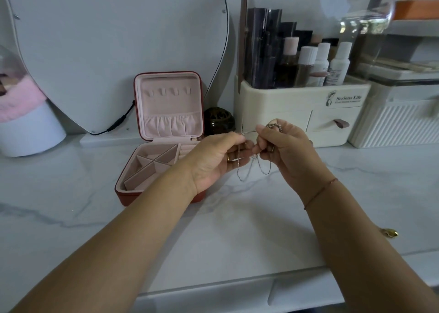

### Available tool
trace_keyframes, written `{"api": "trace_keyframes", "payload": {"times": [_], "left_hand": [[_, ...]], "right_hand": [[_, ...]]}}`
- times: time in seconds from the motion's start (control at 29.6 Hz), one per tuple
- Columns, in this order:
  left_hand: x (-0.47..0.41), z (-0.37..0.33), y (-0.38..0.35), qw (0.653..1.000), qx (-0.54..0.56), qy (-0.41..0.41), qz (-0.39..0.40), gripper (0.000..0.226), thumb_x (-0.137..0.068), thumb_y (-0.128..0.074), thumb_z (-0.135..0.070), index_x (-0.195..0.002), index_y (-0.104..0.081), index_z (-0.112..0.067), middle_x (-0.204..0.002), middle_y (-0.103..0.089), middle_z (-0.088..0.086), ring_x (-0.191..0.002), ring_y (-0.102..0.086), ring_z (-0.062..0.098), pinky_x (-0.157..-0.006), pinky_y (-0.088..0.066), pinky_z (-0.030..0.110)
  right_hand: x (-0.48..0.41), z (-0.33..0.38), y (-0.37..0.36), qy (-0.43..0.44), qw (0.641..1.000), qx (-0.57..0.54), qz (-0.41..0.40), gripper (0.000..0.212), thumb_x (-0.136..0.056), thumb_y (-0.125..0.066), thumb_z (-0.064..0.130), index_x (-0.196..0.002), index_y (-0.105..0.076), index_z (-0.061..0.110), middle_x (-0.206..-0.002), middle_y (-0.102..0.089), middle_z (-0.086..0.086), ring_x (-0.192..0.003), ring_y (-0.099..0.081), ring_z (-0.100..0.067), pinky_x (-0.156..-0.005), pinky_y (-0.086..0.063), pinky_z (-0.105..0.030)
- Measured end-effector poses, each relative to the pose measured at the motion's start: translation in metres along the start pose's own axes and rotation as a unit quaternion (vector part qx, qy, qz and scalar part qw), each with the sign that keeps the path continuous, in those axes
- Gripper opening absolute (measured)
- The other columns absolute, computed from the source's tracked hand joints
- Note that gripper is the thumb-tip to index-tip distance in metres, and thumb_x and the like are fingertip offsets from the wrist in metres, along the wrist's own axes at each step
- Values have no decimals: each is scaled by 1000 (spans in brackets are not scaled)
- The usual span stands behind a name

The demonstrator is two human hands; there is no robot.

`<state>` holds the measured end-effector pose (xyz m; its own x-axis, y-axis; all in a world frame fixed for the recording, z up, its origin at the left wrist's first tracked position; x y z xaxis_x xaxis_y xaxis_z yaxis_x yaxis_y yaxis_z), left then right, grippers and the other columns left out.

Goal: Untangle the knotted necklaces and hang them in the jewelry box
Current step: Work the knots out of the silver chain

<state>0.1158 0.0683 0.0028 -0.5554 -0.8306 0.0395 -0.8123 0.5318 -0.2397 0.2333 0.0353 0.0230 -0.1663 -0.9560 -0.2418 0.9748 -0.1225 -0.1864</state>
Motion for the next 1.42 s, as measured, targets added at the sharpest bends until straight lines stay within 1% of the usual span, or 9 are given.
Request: {"api": "trace_keyframes", "payload": {"times": [0.24, 0.34, 0.41, 0.54, 0.68, 0.81, 1.08, 1.28, 1.42], "left_hand": [[1, -8, 2, 1000, 11, -25, 9, 30, -94, -51, -10, -68, -60, -19, -50, -43, -5, -52, -47, 9, -78, -48, 30], [2, -6, 0, 1000, -10, -9, 26, 36, -95, -50, -13, -62, -63, -22, -56, -45, -4, -54, -44, 8, -73, -47, 28], [2, -8, 2, 1000, -18, -14, 9, 23, -94, -52, -13, -75, -63, -19, -69, -56, -3, -66, -52, 8, -77, -49, 29], [2, -15, 9, 999, 8, -42, -14, 23, -95, -50, -12, -75, -62, -13, -70, -66, -2, -73, -64, 12, -90, -50, 34], [2, -23, 19, 997, 19, -60, -51, 29, -93, -55, -13, -64, -57, -17, -54, -52, -4, -50, -50, 7, -65, -55, 26], [4, -28, 28, 992, -53, -70, -93, 22, -91, -59, -18, -68, -58, -18, -59, -53, -4, -51, -44, 6, -54, -46, 21], [7, -30, 35, 978, -144, -74, -131, 38, -88, -62, -31, -52, -64, -22, -65, -48, -3, -61, -45, 8, -65, -40, 24], [10, -33, 33, 960, -229, -98, -129, 10, -87, -65, -24, -84, -74, -25, -67, -63, -19, -64, -52, -6, -66, -38, 15], [9, -34, 32, 940, -286, -130, -136, 19, -78, -73, -6, -84, -72, -24, -76, -59, -6, -63, -50, -3, -64, -41, 5]], "right_hand": [[0, 4, 3, 22, 998, -39, -34, 32, -91, -57, 4, -65, -43, 15, -55, -51, -2, -54, -51, -15, -65, -37, -31], [0, 4, 4, 21, 998, -38, -43, 36, -91, -57, 3, -65, -36, 17, -52, -36, 1, -51, -34, -13, -59, -34, -27], [0, 4, 5, 27, 998, -7, -50, 36, -91, -58, 3, -66, -35, 17, -54, -34, 0, -51, -31, -13, -53, -32, -23], [1, 4, 5, 29, 997, 42, -56, 31, -90, -61, 7, -68, -40, 15, -59, -44, -5, -49, -36, -12, -49, -34, -19], [0, 5, 8, 18, 998, 14, -66, 29, -89, -61, 5, -67, -44, 15, -63, -51, -5, -54, -46, -13, -56, -36, -23], [-1, 2, 11, 0, 997, -11, -73, 19, -88, -64, 15, -73, -52, 16, -75, -59, -3, -68, -58, -11, -65, -41, -23], [1, -1, 18, -30, 992, -11, -119, 29, -97, -51, 33, -72, -48, 18, -67, -51, 0, -52, -43, -10, -51, -34, -21], [-1, 2, 23, 8, 989, 29, -147, 24, -97, -52, 24, -77, -54, 12, -63, -50, 2, -48, -41, -8, -48, -34, -19], [0, 7, 28, 49, 979, 74, -182, 15, -96, -54, 17, -83, -58, 10, -60, -52, 2, -50, -45, -8, -54, -37, -21]]}}
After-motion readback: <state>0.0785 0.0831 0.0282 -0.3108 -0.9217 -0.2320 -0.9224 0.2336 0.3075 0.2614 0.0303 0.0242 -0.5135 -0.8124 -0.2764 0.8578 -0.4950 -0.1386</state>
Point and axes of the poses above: each hand's wrist, its own x-axis away from the middle knuckle, its own y-axis out of the back of the hand, z = x × y, the point moved 7 cm from there along -x, towards the middle knuckle
